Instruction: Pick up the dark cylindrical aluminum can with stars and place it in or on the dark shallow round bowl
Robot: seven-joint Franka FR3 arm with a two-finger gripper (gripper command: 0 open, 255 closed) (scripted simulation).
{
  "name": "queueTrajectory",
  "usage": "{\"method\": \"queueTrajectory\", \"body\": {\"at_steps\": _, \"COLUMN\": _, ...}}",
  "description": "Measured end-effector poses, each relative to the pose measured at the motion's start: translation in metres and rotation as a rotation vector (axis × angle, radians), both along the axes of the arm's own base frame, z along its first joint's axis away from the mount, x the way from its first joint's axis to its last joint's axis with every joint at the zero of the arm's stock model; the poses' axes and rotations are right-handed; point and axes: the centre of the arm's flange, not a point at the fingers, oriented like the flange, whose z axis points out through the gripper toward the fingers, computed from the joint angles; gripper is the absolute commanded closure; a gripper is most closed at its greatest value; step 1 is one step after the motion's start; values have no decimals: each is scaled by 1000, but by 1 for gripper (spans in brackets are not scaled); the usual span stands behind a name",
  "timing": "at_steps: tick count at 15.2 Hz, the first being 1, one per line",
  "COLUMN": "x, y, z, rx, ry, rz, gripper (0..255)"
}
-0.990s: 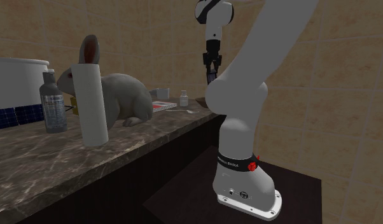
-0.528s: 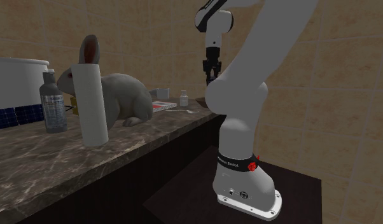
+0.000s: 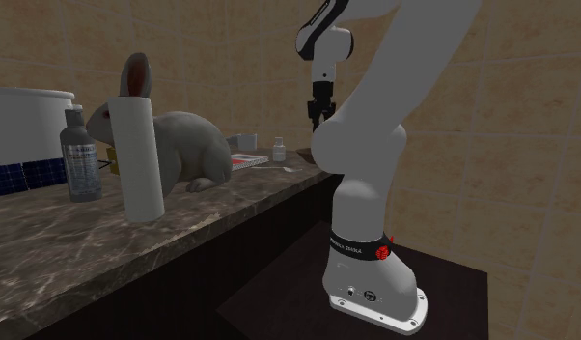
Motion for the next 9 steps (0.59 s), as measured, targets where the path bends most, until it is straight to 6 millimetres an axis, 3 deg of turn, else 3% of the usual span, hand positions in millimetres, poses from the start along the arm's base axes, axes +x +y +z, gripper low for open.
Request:
{"method": "queueTrajectory", "body": {"at_steps": 4, "x": 0, "y": 0, "z": -1, "rx": 0, "ry": 0, "rz": 0, "gripper": 255}}
{"method": "queueTrajectory", "body": {"at_steps": 5, "x": 0, "y": 0, "z": -1, "rx": 0, "ry": 0, "rz": 0, "gripper": 0}}
{"method": "queueTrajectory", "body": {"at_steps": 9, "x": 0, "y": 0, "z": -1, "rx": 0, "ry": -1, "rz": 0, "gripper": 0}}
